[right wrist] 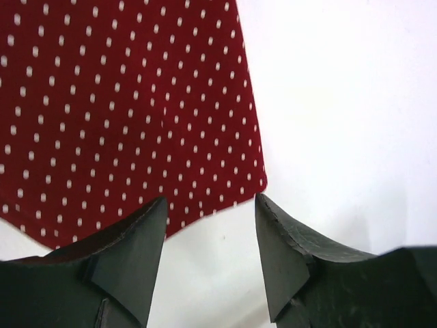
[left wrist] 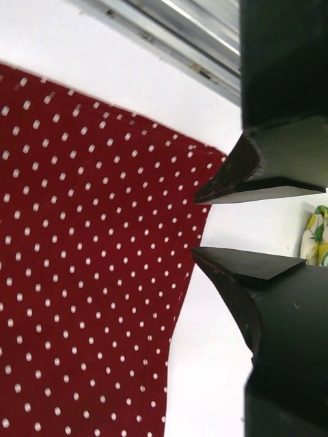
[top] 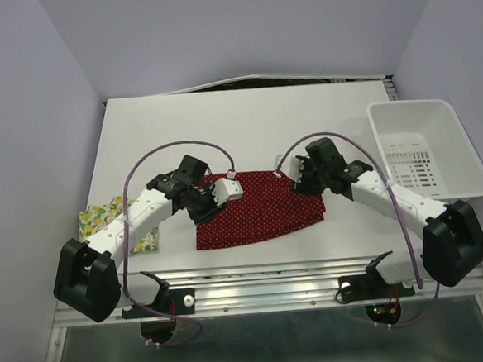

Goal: Fold and stack the skirts
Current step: Fold the skirt

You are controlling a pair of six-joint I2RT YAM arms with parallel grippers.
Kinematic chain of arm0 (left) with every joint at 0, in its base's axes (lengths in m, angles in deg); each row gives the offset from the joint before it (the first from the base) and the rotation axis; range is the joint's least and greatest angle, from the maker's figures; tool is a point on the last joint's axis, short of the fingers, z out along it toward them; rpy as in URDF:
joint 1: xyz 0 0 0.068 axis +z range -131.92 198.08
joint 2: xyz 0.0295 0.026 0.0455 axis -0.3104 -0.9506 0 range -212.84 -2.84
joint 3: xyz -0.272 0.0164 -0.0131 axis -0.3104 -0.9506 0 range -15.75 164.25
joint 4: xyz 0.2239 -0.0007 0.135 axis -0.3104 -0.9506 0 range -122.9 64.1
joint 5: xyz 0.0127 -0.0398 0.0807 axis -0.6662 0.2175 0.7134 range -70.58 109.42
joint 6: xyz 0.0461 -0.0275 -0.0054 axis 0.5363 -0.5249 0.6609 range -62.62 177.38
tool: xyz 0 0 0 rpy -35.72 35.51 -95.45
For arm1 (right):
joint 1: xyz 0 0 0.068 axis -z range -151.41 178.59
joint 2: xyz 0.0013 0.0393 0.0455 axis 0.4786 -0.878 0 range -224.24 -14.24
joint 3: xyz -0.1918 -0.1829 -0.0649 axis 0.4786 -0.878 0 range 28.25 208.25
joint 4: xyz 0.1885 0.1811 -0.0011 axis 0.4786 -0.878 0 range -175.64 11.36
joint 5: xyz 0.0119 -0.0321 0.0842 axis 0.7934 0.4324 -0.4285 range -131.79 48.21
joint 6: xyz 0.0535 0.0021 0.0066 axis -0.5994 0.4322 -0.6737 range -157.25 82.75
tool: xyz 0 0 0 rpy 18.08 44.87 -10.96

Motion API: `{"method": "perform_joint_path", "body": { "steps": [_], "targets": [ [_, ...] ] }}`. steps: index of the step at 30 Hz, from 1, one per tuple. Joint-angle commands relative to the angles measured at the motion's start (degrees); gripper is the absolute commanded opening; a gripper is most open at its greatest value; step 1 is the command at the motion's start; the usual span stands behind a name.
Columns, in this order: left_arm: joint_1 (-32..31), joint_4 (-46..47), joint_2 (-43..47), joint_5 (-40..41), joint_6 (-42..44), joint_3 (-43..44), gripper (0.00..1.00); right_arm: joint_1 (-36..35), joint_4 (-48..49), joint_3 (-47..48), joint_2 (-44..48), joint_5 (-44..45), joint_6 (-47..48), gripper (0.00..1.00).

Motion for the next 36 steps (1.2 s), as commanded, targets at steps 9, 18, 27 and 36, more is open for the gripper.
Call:
{"method": "perform_joint_path", "body": {
  "steps": [9, 18, 27, 36],
  "targets": [
    [6.7, 11.3, -17.6, 2.0, -13.9, 3.2, 0.39, 0.6, 3.2, 10.0, -22.5, -6.9, -6.4, 0.46],
    [10.7, 13.7, -35.2, 7.3, -14.3, 13.6, 0.34, 1.1, -3.2, 5.6, -25.3, -9.9, -9.6, 0.46],
    [10.9, 6.5, -57.9, 7.5, -16.5, 54.4, 0.36, -0.4, -4.3, 6.0, -23.3, -34.2, -35.7, 0.48],
    [14.3, 13.3, -40.4, -6.2, -21.7, 57.3, 0.53, -2.9, 0.5, 15.9, -16.3, -39.1, -42.8, 0.60]
  ]
}}
